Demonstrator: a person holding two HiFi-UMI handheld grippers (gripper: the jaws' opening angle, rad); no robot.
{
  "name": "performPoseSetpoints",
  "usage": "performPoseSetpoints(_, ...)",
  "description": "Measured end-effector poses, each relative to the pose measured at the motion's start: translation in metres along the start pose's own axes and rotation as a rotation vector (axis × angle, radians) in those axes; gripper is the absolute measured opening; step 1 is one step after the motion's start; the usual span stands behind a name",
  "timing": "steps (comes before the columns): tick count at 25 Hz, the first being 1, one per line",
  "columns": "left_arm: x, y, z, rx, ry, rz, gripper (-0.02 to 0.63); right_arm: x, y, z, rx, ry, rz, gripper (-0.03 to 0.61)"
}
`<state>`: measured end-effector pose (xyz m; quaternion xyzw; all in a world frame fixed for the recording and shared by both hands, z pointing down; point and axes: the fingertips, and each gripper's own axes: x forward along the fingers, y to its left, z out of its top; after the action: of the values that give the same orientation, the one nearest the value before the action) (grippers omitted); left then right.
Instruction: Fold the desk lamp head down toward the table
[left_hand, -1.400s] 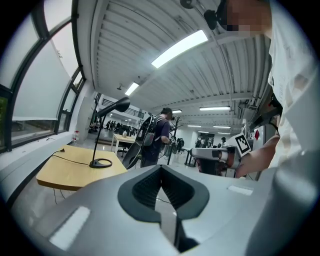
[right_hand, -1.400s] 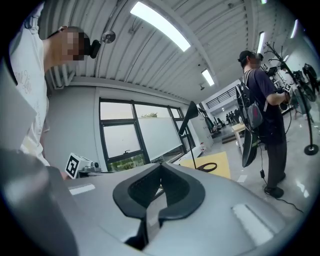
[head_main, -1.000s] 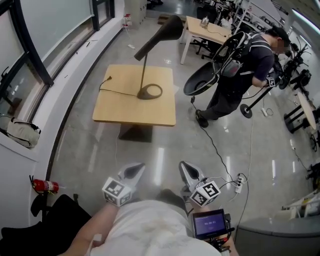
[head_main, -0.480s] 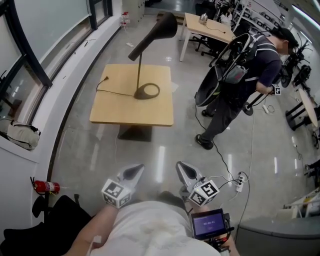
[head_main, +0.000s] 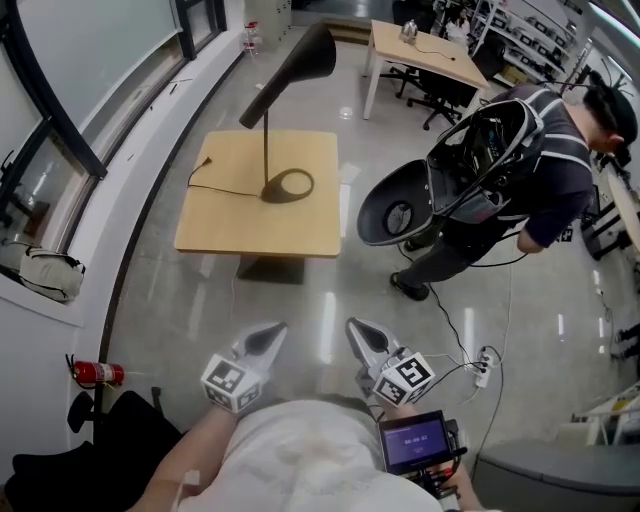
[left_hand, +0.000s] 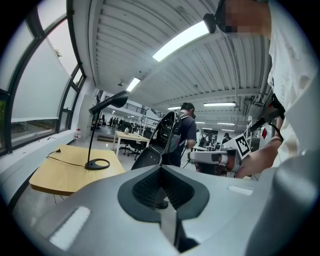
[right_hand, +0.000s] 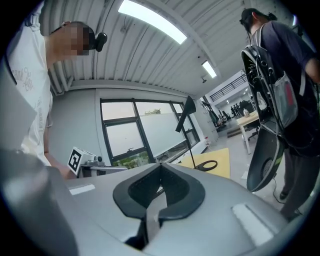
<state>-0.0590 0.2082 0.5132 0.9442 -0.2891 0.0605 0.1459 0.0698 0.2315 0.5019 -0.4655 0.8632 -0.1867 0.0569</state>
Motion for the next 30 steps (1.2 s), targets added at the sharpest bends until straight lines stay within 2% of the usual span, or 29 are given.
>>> performPoseSetpoints(14, 0.068, -0.009, 0.024, 0.005, -0.023, 0.082, 0.002, 0.008, -0.066, 0.042, -0.030, 0.005, 0.095, 0.012)
performPoseSetpoints(21, 0.070, -0.003, 0.035, 0.004, -0.036, 0.140, 0.002, 0.021, -0.077, 0.055, -0.036, 0.012, 0.139, 0.012)
performPoseSetpoints(30, 0.065, 0.030, 0.043, -0.012, -0.058, 0.212, 0.002, 0.053, -0.088, 0.054, -0.017, 0.037, 0.165, 0.012)
